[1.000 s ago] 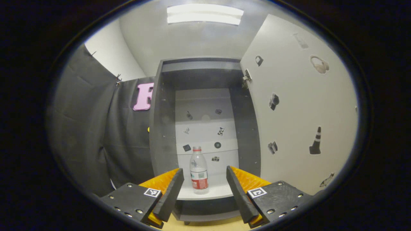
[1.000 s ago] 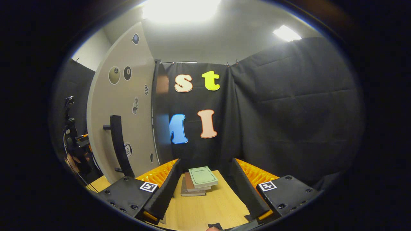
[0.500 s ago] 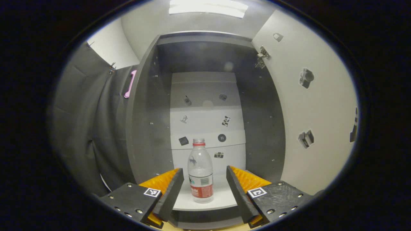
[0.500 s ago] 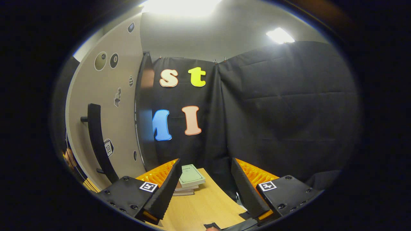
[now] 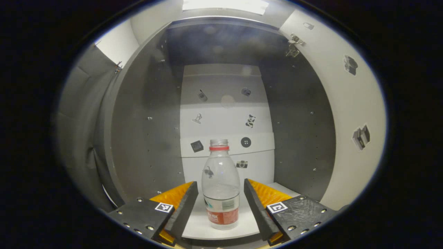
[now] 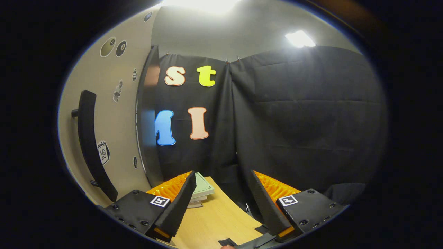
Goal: Open the cabinet door with the right hand, grasp the bottle in the cabinet with the left hand and place it on the coaster, then close the cabinet door with the right hand.
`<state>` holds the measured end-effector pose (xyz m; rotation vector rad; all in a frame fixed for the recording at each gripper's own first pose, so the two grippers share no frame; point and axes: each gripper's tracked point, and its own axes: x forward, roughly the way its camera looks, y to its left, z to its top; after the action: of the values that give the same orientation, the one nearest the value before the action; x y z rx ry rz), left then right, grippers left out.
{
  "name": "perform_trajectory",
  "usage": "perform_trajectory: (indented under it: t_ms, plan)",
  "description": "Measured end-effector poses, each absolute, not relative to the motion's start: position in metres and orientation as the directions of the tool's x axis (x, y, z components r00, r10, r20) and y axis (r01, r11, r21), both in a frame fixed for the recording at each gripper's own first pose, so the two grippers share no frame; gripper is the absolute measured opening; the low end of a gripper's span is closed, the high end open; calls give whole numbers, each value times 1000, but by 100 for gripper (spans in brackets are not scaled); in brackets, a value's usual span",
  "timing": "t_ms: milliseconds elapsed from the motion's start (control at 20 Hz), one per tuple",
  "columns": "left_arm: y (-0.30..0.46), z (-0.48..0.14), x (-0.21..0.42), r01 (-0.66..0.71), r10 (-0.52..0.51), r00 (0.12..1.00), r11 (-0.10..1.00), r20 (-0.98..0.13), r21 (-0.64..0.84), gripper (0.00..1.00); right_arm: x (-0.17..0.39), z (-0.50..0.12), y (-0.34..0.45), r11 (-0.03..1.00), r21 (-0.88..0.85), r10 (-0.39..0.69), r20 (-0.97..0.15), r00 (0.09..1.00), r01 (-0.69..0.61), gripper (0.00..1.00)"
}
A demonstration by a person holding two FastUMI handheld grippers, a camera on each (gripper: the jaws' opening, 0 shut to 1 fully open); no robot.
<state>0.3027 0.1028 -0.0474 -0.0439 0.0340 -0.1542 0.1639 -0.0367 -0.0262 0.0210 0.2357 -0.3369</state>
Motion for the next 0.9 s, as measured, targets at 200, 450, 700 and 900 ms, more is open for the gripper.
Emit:
perform_trajectory:
  t_ms: [200,450,700,900]
  plan:
    - [103,-50,319,144,-146,989,988,-33,-56,80,171,-24,-37,938,-15,-340,-228,912,346,98]
    - [102,-57,332,144,-147,988,988,-55,-56,80,174,-28,-37,934,-18,-350,-234,907,356,98]
    - [101,-54,325,160,-164,985,983,-47,-90,79,178,-32,-38,934,-13,-350,-243,905,358,98]
    - [106,-37,304,166,-169,986,980,-16,-109,75,181,-35,-37,941,-11,-329,-244,912,337,98]
